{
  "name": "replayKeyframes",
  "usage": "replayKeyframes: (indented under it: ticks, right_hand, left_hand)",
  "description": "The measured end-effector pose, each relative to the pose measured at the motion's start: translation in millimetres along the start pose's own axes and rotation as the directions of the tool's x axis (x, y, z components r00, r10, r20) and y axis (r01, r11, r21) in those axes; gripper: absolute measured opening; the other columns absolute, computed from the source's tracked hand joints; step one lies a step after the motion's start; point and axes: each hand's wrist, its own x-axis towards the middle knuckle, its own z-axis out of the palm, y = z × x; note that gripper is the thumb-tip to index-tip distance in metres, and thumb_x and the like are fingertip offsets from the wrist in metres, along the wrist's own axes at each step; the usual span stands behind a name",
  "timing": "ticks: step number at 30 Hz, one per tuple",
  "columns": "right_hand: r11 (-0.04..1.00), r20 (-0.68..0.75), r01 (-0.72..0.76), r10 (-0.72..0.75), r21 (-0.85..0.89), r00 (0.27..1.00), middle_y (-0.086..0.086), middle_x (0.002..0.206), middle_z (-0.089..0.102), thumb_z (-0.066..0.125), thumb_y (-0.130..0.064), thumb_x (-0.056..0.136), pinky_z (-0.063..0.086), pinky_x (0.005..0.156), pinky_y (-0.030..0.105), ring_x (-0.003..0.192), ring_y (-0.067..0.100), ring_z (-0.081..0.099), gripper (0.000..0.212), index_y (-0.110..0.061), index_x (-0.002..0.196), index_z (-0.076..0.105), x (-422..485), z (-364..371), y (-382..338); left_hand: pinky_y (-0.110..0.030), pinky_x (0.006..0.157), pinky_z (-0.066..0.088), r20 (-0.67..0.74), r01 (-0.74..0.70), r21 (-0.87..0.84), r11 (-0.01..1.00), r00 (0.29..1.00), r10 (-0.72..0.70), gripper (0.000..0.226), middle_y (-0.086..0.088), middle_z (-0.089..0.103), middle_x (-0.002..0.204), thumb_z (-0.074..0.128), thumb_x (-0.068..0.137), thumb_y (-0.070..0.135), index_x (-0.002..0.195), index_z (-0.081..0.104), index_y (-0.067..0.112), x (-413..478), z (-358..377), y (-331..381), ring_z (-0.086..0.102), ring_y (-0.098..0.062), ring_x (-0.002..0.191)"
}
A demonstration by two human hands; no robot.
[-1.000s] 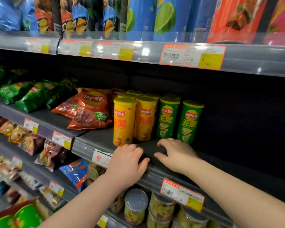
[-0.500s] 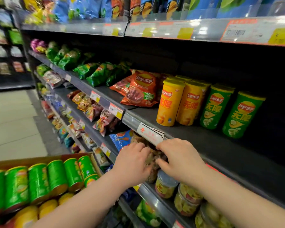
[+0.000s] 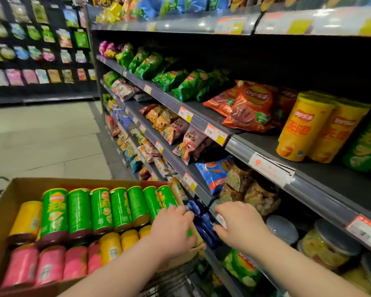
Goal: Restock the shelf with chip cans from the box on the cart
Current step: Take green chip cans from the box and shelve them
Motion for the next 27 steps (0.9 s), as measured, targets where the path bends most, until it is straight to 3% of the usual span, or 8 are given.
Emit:
replayKeyframes:
  ticks: [6,16,27]
  right_hand:
    - [0.999,0.102,0.044,-0.045,0.018,0.994,0.0,0.118,0.058,0.046,-0.043,0.09,0.039,0.094,0.04,0.113,0.026,0.052,0.037,-0.025,0.121,0.051,26,26,-80]
    - [0.999,0.199,-0.013,0.004,0.047,0.98,-0.002,0.124,0.057,0.047,-0.047,0.089,0.042,0.096,0.036,0.117,0.025,0.051,0.039,-0.025,0.121,0.052,46,66,-169]
    - [0.979,0.358,-0.2,0.171,0.046,0.918,-0.002,0.127,0.056,0.051,-0.043,0.087,0.043,0.092,0.037,0.116,0.024,0.053,0.041,-0.028,0.125,0.05,59,97,-148]
  left_hand:
    - [-0.036,0.097,0.037,0.102,0.107,0.002,0.994,0.989,-0.107,0.048,-0.004,0.048,0.125,0.046,0.086,0.05,0.124,0.047,0.019,-57,22,-79,0.045,-0.027,0.119]
    - [-0.037,0.099,0.036,0.218,0.161,-0.003,0.987,0.963,-0.157,0.048,-0.004,0.047,0.129,0.046,0.088,0.049,0.126,0.047,0.019,-123,52,-175,0.044,-0.026,0.122]
    - [-0.036,0.1,0.036,0.3,0.164,-0.097,0.982,0.945,-0.128,0.053,-0.002,0.047,0.131,0.047,0.087,0.05,0.132,0.045,0.022,-115,81,-185,0.043,-0.024,0.124]
